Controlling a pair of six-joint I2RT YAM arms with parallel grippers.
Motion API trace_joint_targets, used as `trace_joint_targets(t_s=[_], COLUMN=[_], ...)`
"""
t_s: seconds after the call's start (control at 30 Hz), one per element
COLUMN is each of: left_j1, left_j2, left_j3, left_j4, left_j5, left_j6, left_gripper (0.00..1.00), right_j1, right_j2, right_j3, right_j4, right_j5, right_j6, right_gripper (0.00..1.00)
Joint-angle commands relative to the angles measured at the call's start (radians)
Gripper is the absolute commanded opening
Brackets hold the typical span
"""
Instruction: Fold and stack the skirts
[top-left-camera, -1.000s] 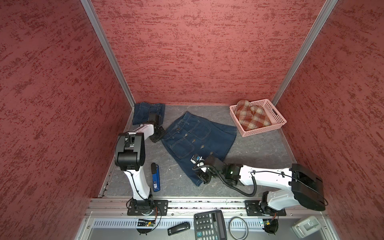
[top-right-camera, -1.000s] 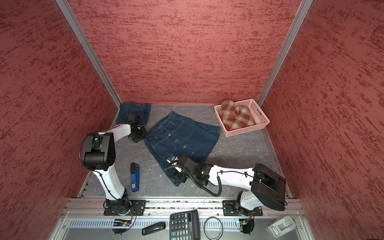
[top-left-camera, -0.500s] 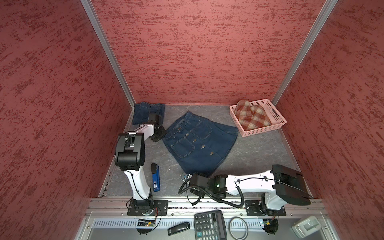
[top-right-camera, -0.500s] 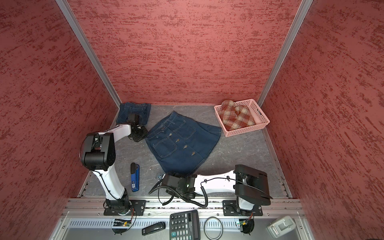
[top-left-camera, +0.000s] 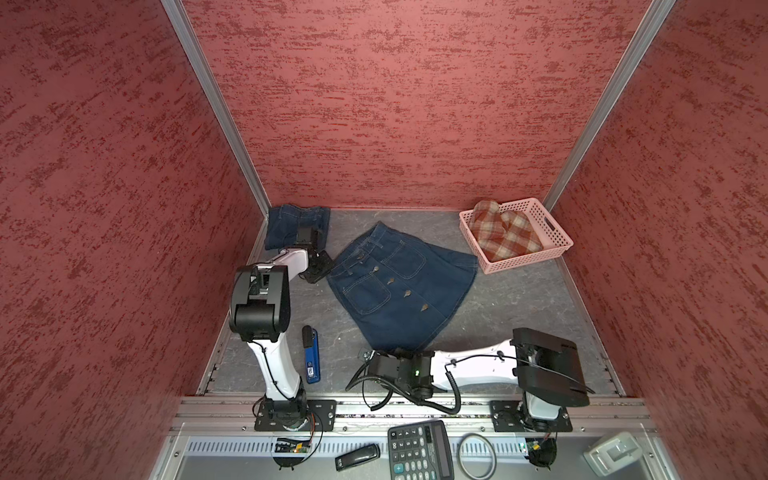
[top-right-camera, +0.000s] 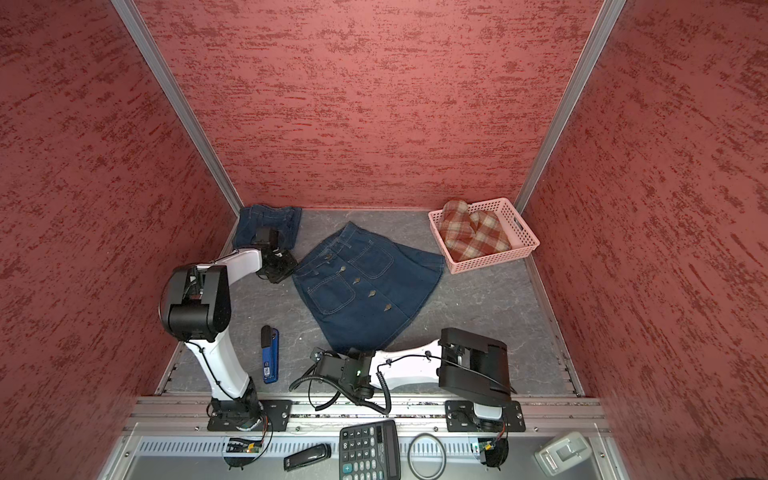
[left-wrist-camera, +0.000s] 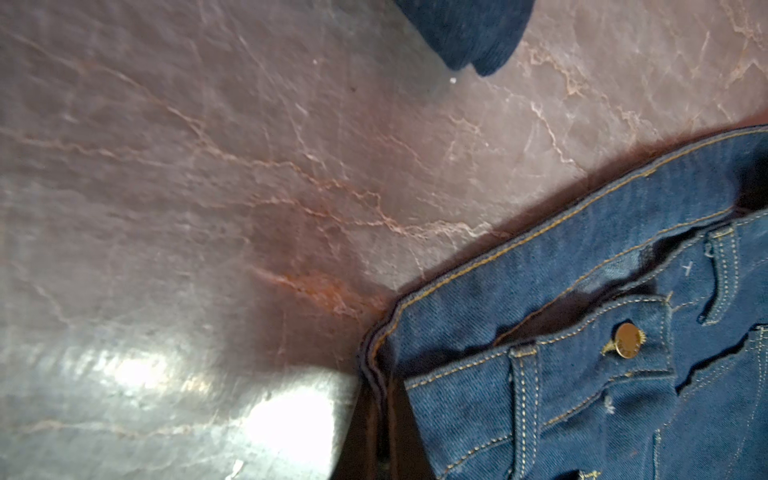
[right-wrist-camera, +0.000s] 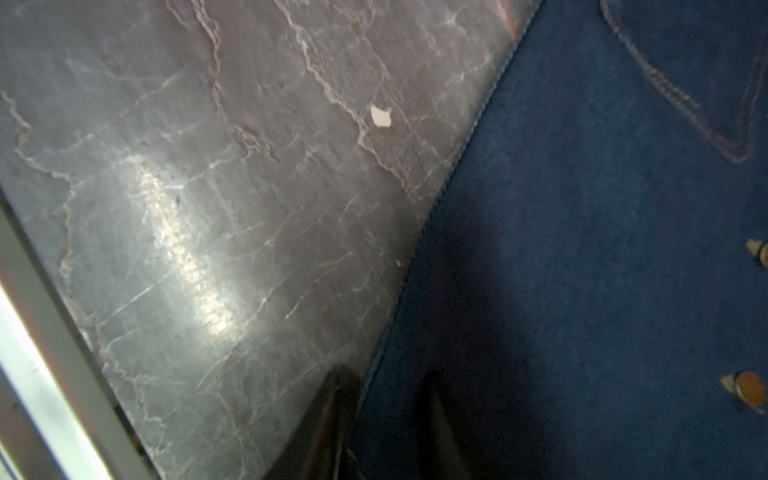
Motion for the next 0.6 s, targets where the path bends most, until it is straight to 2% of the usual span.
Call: trace_joint_targets(t_s=[0.0, 0.1, 0.57], left_j1=[-0.001, -0.001, 0.057], left_j2=[-0.03, -0.056, -0.408], left_j3=[-0.014, -0.023, -0.134], left_j4=[0.02, 0.027, -0.005], left_j5=[0.024, 0.029, 0.041], left_j6=[-0.002, -0.011, -0.06], left_gripper=[0.0, 0.0, 0.0], right_j1=[0.003, 0.001, -0.068], right_j2=[0.03, 0.019, -0.236], right_j3=[0.01, 0.01, 0.012], right_j4=[-0.054, -0.055, -0.042], right_j5=[0.027, 0.039, 0.035], right_j6=[0.013, 0.009, -0.079], right_gripper=[0.15, 0.0, 0.0])
